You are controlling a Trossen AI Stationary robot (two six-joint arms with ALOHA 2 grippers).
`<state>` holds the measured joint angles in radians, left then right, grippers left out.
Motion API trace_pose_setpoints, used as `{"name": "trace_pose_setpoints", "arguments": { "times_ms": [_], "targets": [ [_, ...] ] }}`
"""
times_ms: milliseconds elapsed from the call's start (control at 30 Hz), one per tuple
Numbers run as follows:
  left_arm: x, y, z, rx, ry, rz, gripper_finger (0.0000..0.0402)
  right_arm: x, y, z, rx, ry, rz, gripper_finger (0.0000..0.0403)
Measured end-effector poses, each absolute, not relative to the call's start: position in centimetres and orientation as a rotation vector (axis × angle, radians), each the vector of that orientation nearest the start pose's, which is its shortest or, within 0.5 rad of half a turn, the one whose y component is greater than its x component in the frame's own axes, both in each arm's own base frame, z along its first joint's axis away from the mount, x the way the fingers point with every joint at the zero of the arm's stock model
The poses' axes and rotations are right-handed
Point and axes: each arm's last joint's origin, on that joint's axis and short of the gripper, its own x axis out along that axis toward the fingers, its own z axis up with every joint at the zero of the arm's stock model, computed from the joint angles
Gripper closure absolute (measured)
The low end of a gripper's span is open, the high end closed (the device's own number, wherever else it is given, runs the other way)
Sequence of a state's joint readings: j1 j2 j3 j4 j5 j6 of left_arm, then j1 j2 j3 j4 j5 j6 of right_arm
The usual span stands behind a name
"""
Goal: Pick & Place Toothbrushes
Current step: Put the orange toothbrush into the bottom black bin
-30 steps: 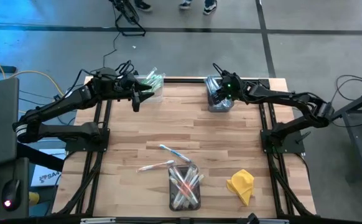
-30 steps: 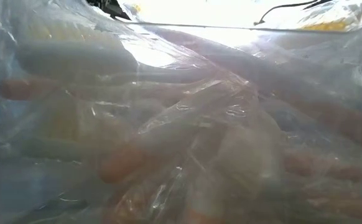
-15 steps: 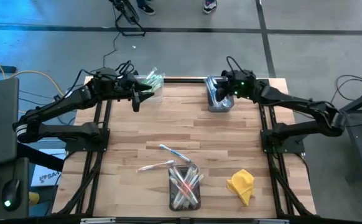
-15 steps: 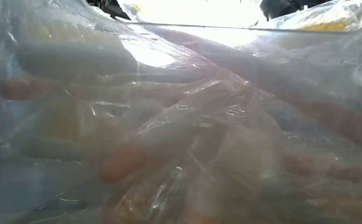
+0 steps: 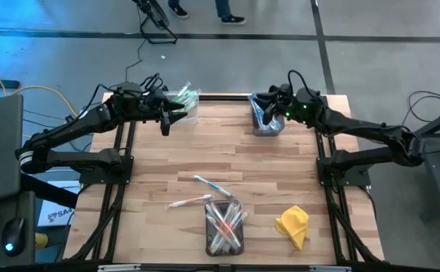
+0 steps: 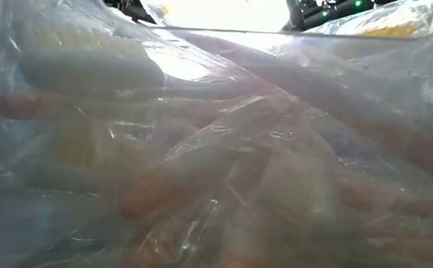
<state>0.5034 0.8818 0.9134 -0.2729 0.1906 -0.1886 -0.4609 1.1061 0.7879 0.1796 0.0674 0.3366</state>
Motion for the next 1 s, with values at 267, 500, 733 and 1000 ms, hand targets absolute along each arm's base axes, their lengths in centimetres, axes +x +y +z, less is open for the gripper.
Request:
{"name": "trace_pose_setpoints", "arguments": {
  "times_ms": [267, 500, 733, 1000],
  "targets": [
    [16.8, 8.6, 35.2, -0.269, 0.198, 0.333, 0.0222, 22.7, -10.1, 30.7, 0.352, 0.051, -0.497, 0.0298],
    [17.0, 8.7, 35.6, -0.252, 0.150, 0.329, 0.0222, 23.2, -9.1, 31.3, 0.341, -0.002, -0.440, 0.0298],
    [17.4, 7.8, 35.3, -0.260, 0.185, 0.256, 0.0223, 23.7, -7.9, 32.1, 0.314, -0.074, -0.376, 0.0298],
    [18.2, 4.9, 34.3, -0.244, 0.306, 0.189, 0.0223, 23.8, -7.8, 31.8, 0.306, -0.042, -0.381, 0.0298]
  ]
}}
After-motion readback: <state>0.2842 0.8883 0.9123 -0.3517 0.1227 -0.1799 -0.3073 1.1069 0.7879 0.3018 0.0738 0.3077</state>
